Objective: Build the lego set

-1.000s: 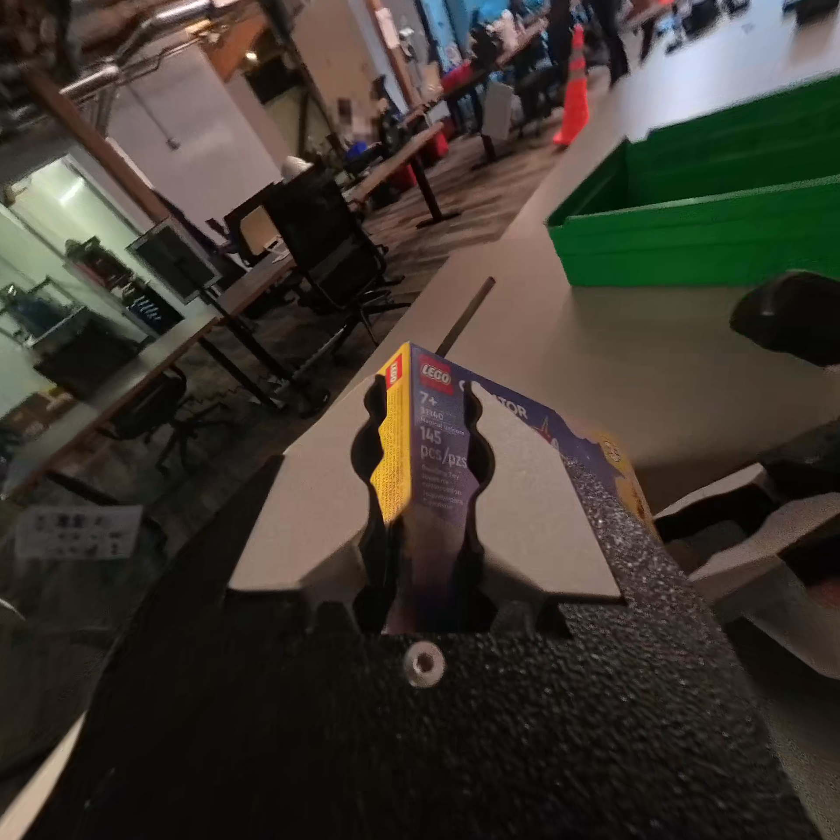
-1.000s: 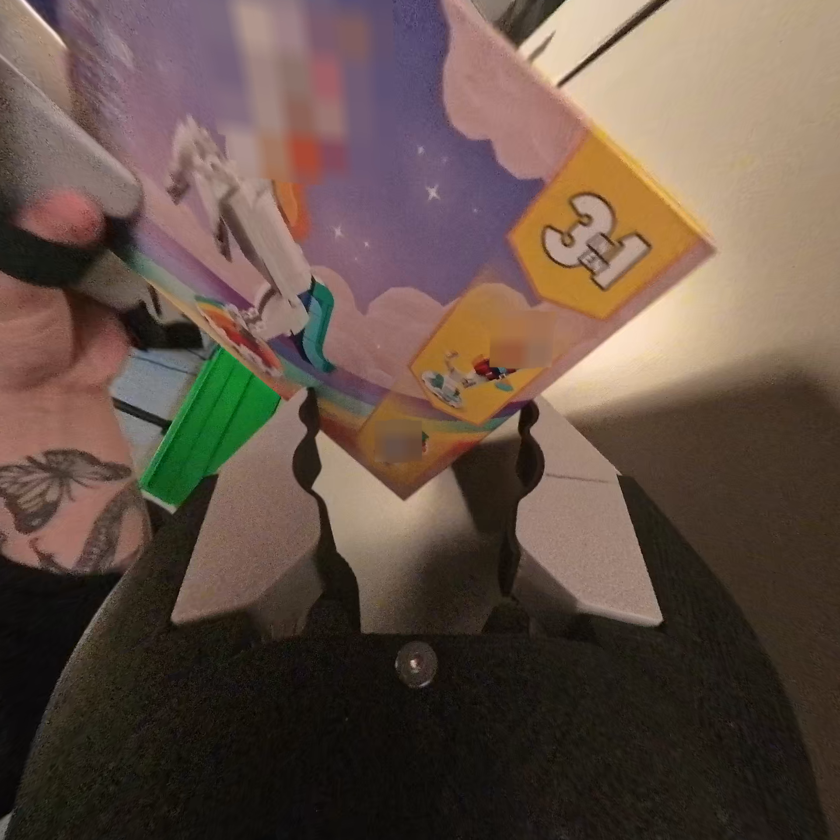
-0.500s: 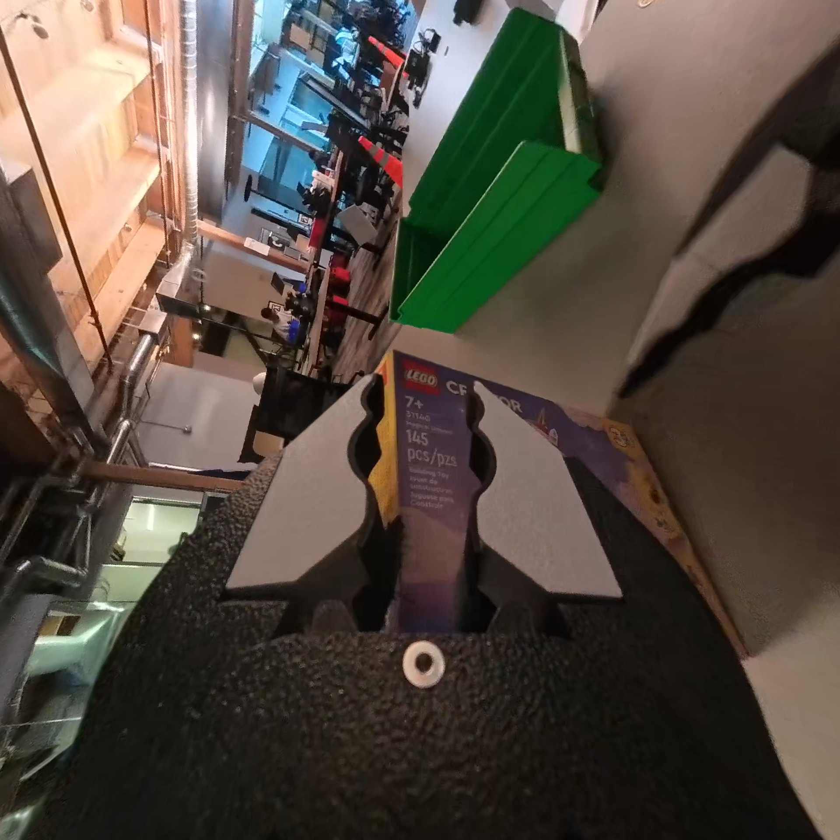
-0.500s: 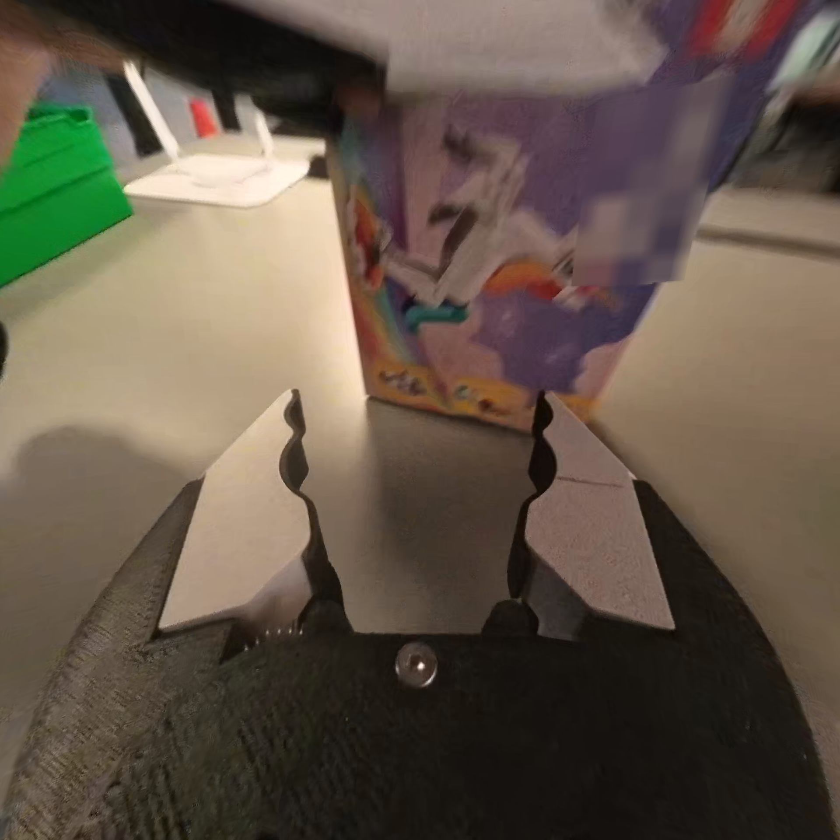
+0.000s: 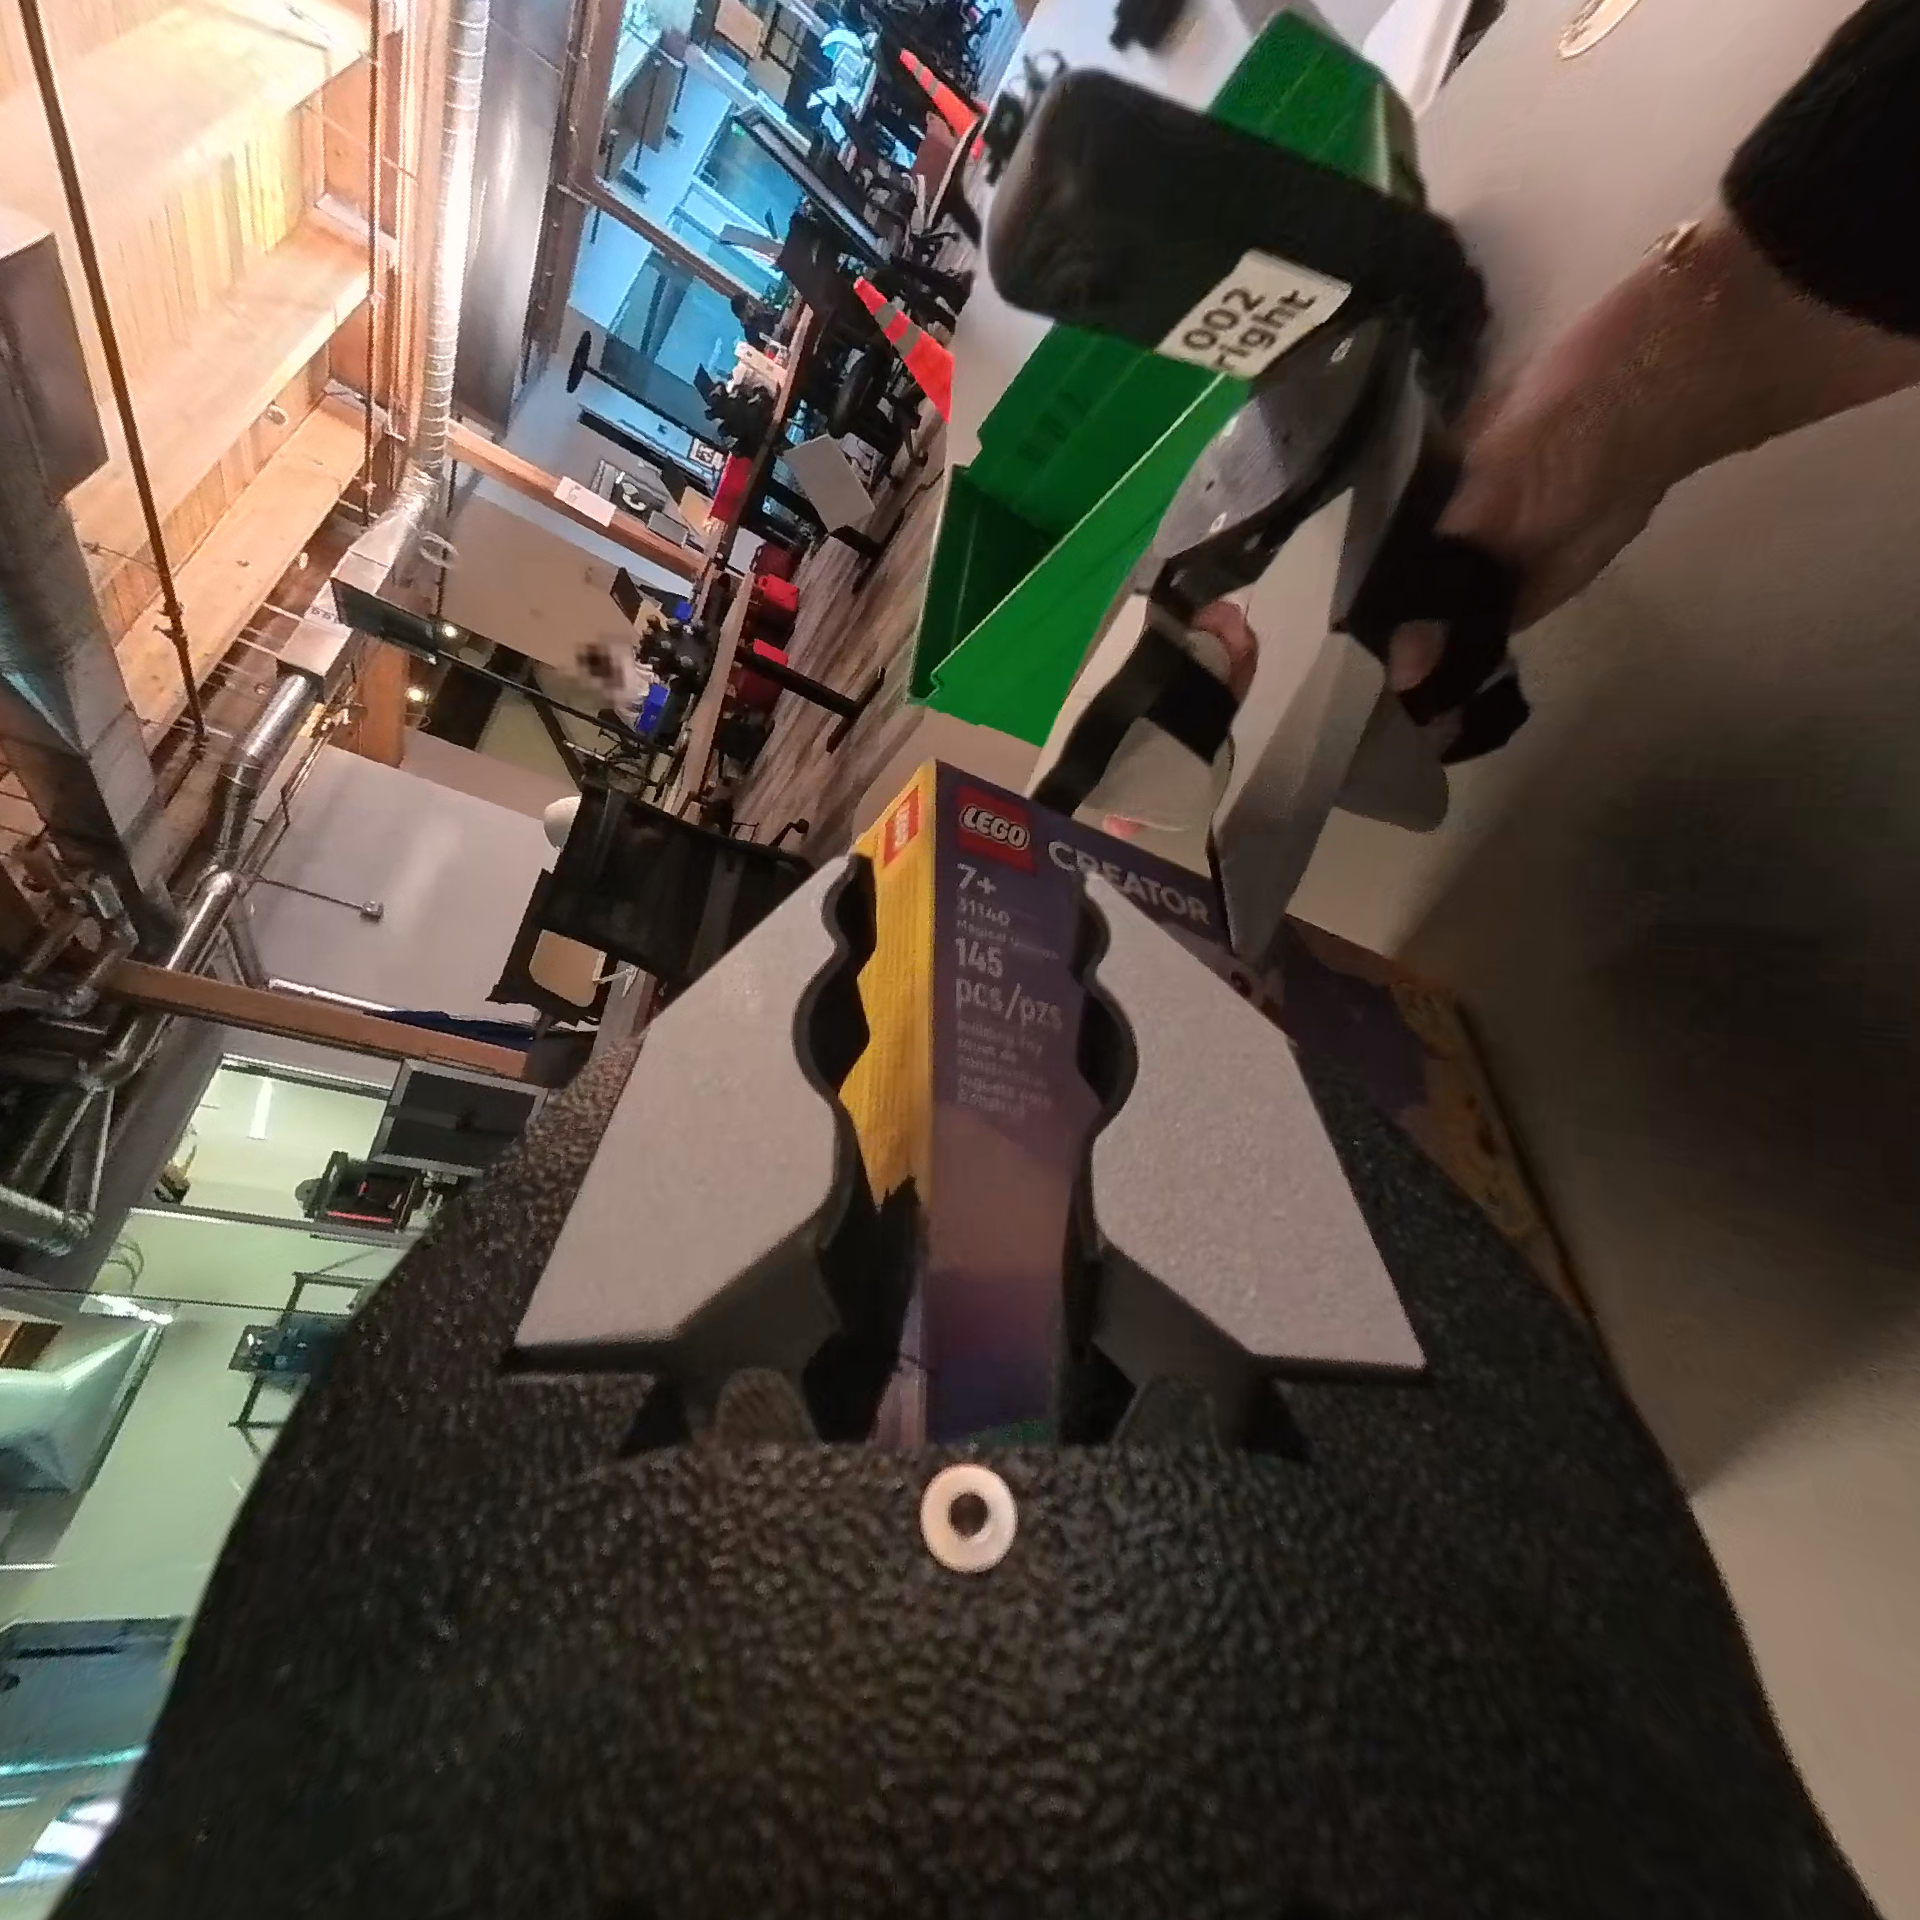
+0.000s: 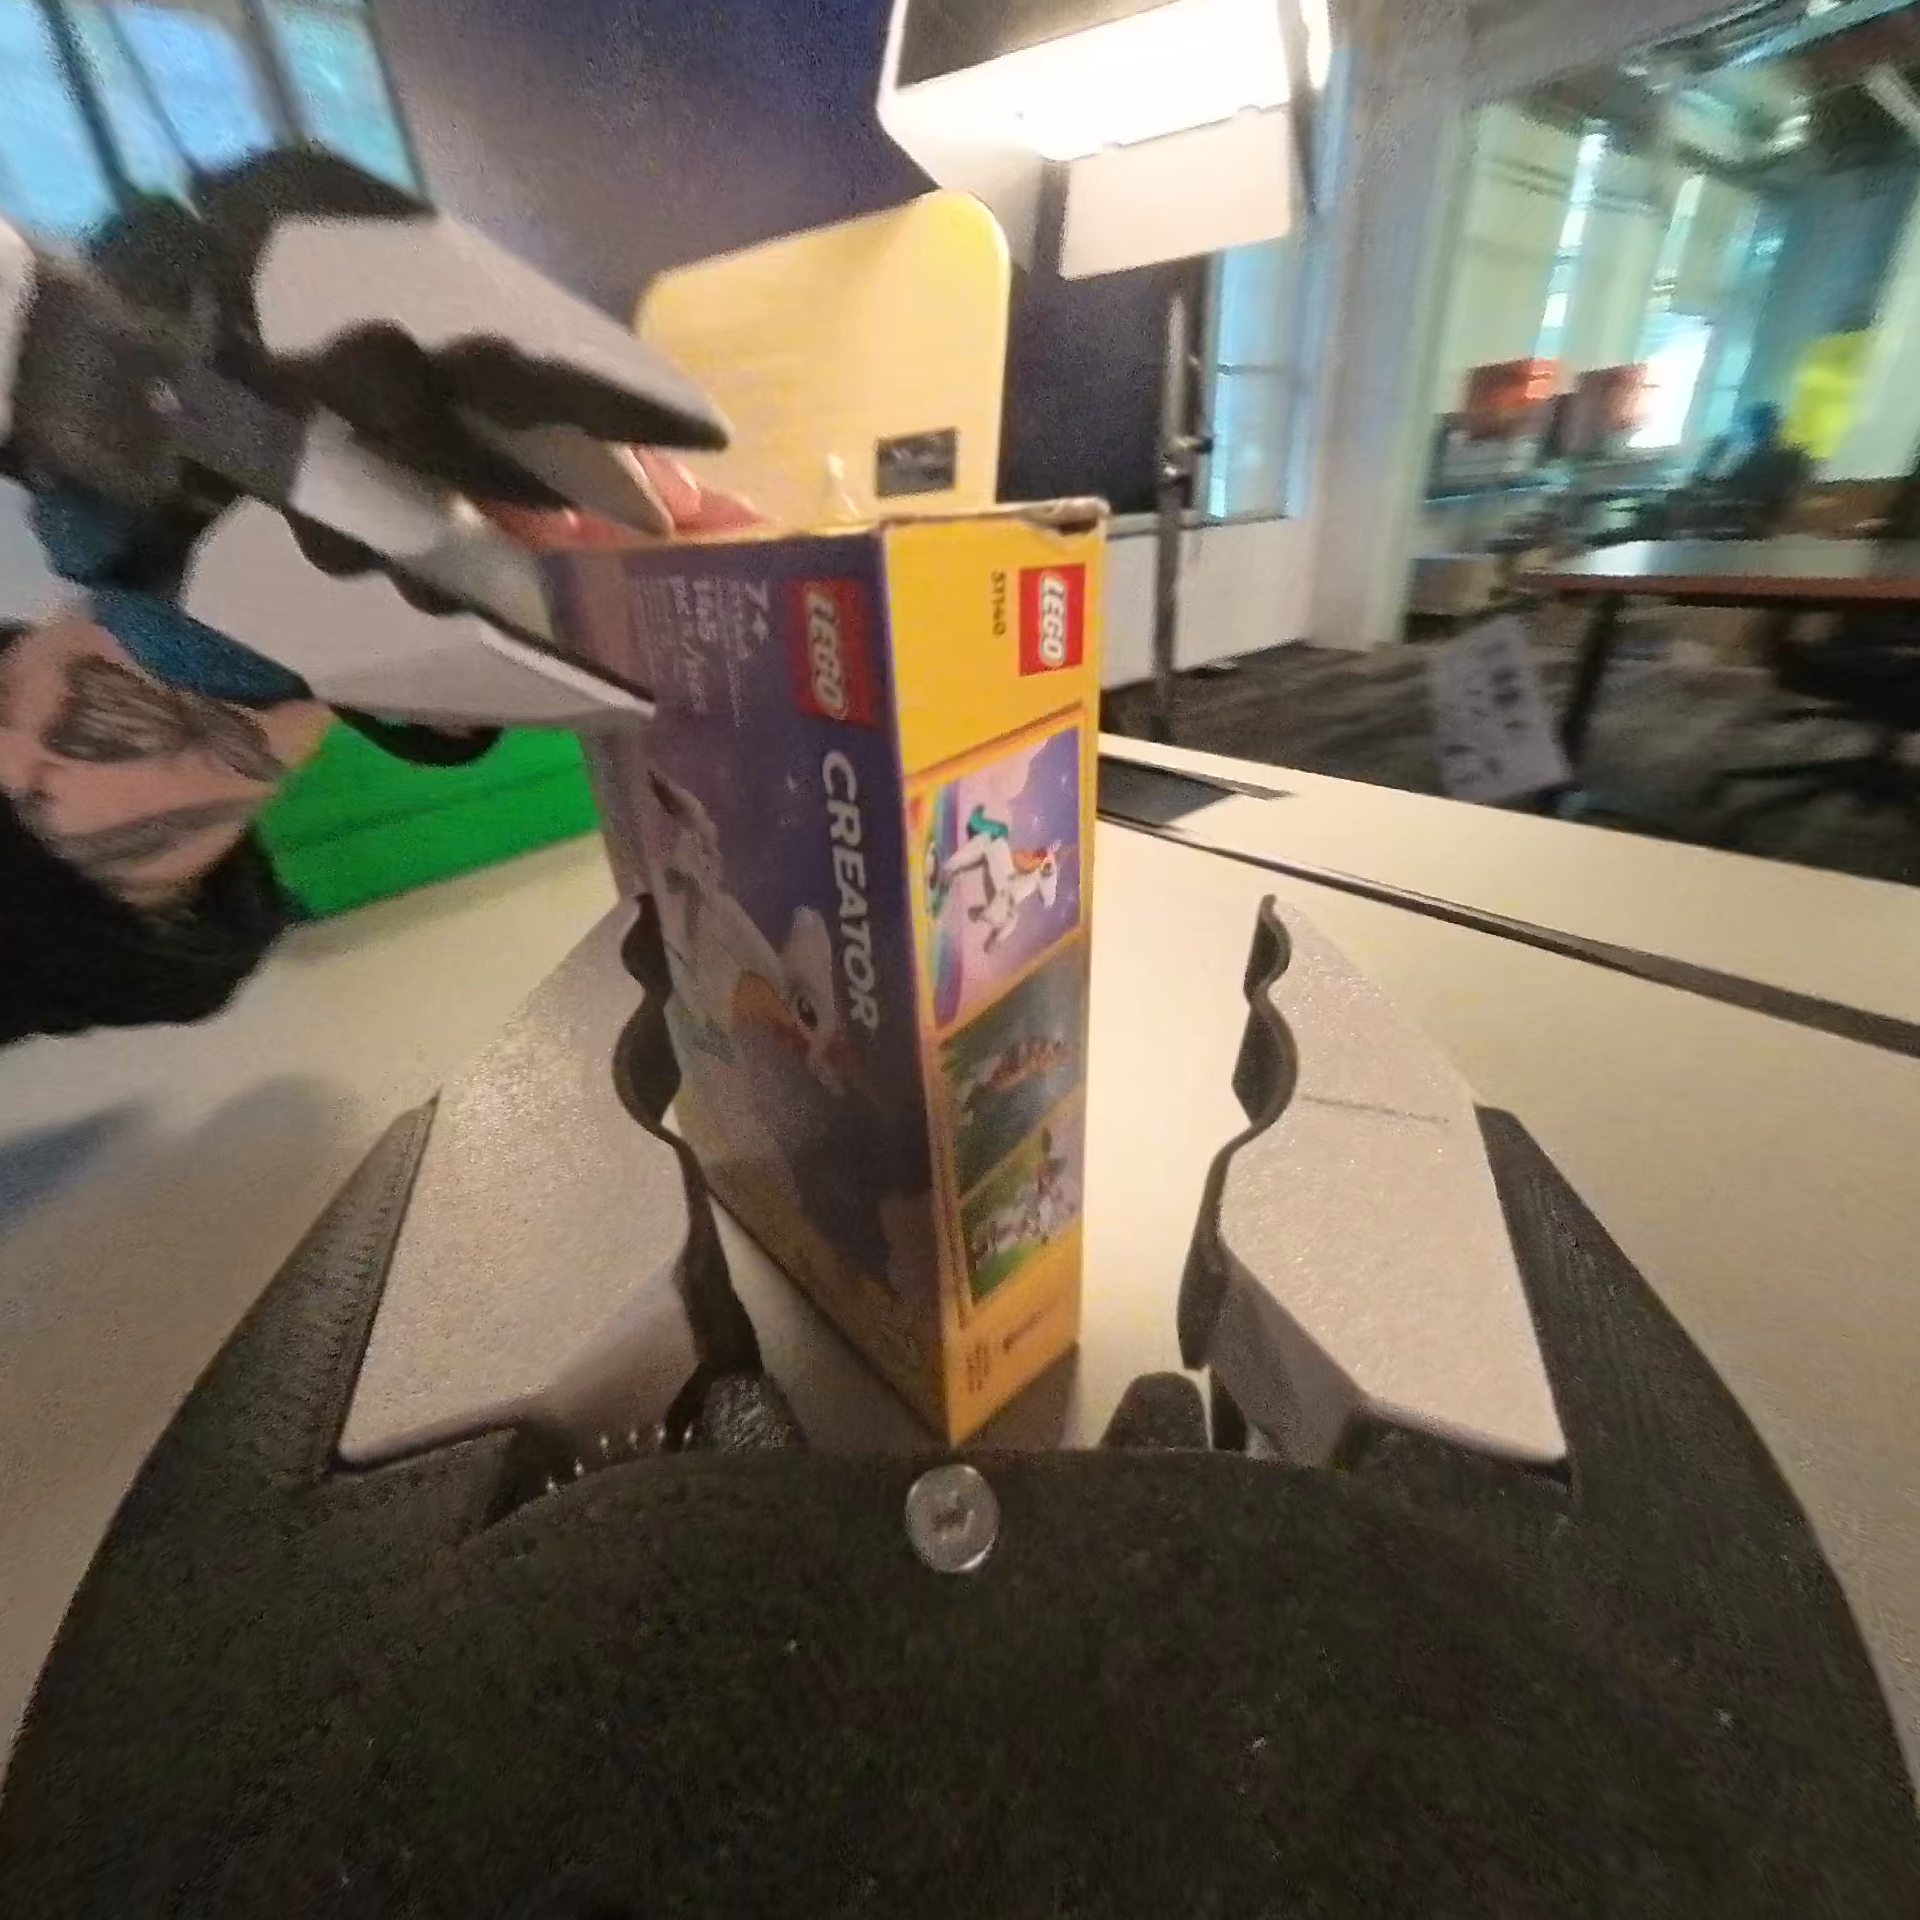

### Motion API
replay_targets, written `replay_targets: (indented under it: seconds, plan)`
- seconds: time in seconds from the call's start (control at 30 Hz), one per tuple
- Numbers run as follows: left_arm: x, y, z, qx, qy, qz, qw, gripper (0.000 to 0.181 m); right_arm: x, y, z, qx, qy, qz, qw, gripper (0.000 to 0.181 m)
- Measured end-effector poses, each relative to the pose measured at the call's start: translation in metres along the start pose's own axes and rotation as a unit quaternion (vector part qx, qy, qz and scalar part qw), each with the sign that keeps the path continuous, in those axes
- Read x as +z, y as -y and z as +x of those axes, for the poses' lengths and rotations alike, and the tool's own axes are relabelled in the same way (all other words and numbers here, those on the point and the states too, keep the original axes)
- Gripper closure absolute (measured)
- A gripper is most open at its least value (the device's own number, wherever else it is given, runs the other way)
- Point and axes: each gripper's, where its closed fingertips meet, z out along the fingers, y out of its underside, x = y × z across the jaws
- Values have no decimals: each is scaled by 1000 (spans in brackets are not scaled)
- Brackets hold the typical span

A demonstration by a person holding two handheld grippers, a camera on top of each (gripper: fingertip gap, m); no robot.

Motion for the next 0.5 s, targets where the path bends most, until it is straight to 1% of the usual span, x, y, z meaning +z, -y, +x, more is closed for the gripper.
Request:
replay_targets:
  seconds: [0.07,0.13,0.23,0.3,0.33,0.37,0.43,0.47,0.5]
  plan:
    - [-4,-4,-4,-7,7,-3,1000,149,6,2,-1,8,35,5,999,65]
    - [-9,-7,-8,-25,12,-1,1000,152,15,-2,-1,6,56,-14,998,62]
    - [-20,-12,-15,-69,14,10,997,154,27,-2,-7,30,108,-24,993,62]
    - [-28,-14,-19,-103,11,24,994,154,32,-4,-16,48,148,-33,987,71]
    - [-32,-15,-20,-120,8,30,992,154,34,-7,-19,47,162,-40,985,80]
    - [-36,-17,-22,-136,7,35,990,153,37,-9,-21,40,164,-42,985,87]
    - [-44,-20,-32,-164,26,44,985,151,38,-11,-23,23,163,-41,986,110]
    - [-49,-24,-40,-180,42,41,982,150,38,-11,-25,20,164,-39,985,114]
    - [-51,-30,-45,-197,45,23,979,145,38,-12,-28,14,161,-37,986,116]
